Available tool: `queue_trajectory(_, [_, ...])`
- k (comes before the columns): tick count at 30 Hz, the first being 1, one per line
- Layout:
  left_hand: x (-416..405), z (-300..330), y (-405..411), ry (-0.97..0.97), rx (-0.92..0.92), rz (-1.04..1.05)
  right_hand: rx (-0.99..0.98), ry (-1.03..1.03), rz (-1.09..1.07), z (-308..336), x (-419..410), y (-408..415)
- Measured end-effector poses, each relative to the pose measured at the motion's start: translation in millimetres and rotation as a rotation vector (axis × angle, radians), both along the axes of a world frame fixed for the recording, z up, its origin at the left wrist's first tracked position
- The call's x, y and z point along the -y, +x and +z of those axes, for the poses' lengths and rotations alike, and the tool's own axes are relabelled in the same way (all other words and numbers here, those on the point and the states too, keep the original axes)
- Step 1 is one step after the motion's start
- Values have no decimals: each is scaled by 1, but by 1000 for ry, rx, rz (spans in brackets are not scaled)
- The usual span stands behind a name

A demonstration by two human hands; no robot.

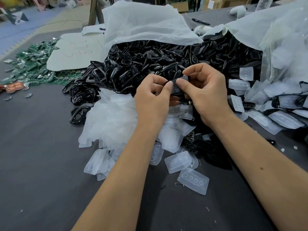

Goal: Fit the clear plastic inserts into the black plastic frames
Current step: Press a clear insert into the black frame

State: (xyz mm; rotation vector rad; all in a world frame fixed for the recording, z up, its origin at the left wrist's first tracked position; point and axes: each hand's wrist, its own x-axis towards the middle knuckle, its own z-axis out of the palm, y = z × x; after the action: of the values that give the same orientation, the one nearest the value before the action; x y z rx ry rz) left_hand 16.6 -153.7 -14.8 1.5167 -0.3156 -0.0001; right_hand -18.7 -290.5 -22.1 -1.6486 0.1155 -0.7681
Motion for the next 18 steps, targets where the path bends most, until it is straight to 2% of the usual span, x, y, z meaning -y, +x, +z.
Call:
queue_trajectory(8, [0, -2, 2, -40, 35, 4, -49, 141, 35, 5, 1, -1])
queue_trajectory(18, [0, -4, 4, -92, 14, -18, -40, 104, 3, 5, -2, -3])
